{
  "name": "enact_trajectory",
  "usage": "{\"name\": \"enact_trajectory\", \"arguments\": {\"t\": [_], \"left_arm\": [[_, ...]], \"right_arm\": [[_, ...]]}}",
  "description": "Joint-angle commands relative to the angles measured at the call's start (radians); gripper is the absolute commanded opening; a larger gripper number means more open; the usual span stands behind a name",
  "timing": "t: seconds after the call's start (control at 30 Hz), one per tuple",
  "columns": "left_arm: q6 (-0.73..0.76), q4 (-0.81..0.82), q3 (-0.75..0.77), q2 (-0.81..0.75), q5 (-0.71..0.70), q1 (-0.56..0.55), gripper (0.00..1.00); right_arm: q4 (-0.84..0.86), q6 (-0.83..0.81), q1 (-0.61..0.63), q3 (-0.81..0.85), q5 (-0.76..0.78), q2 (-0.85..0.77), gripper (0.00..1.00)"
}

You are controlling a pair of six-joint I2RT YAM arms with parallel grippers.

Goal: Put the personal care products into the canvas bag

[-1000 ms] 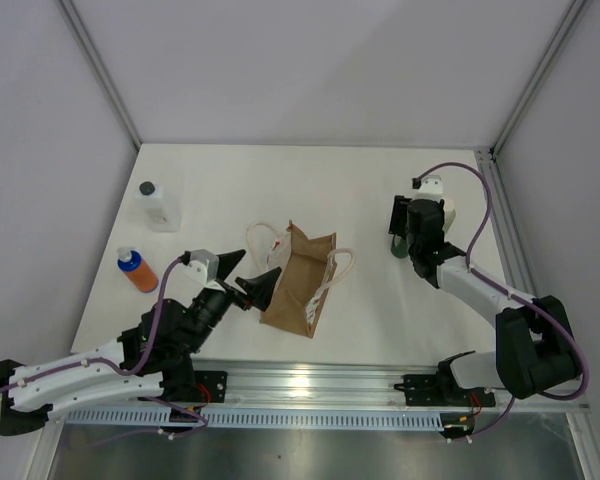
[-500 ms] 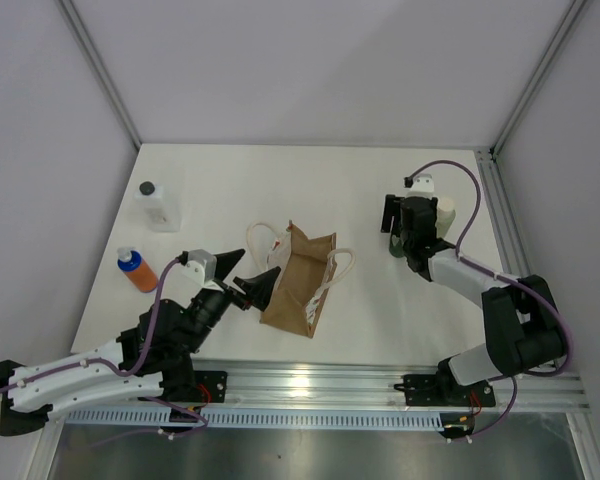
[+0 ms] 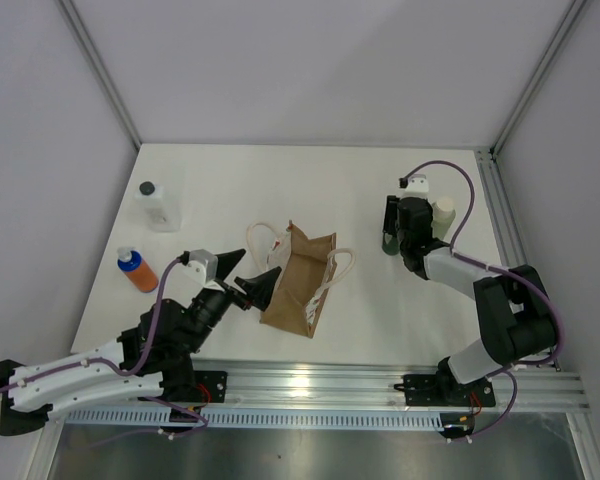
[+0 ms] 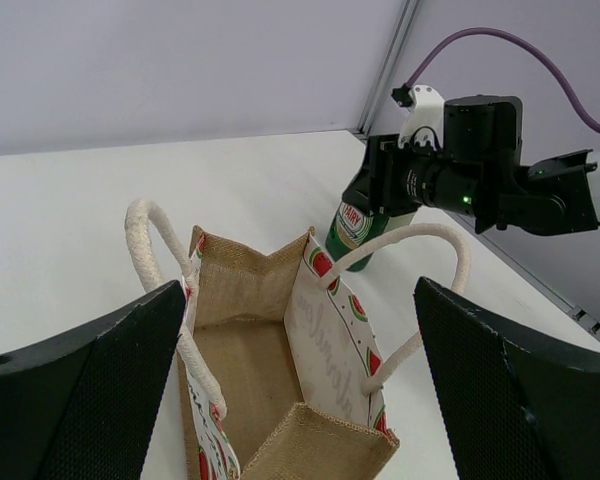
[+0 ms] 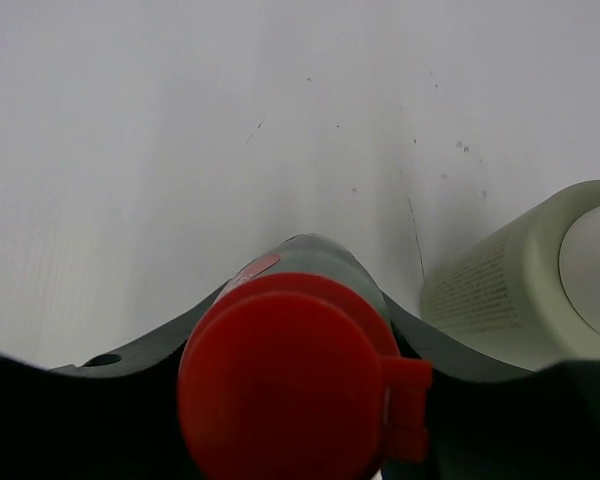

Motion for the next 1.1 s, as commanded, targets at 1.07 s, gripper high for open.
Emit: {"name": "enact_trajectory", "arguments": {"t": [1.07], "left_arm": [[-0.005, 0.039, -0.028, -0.057, -0.134, -0.003, 0.99]], "right_arm": [[-0.323, -0.109, 0.391, 0.561, -0.175, -0.308, 0.00]]}}
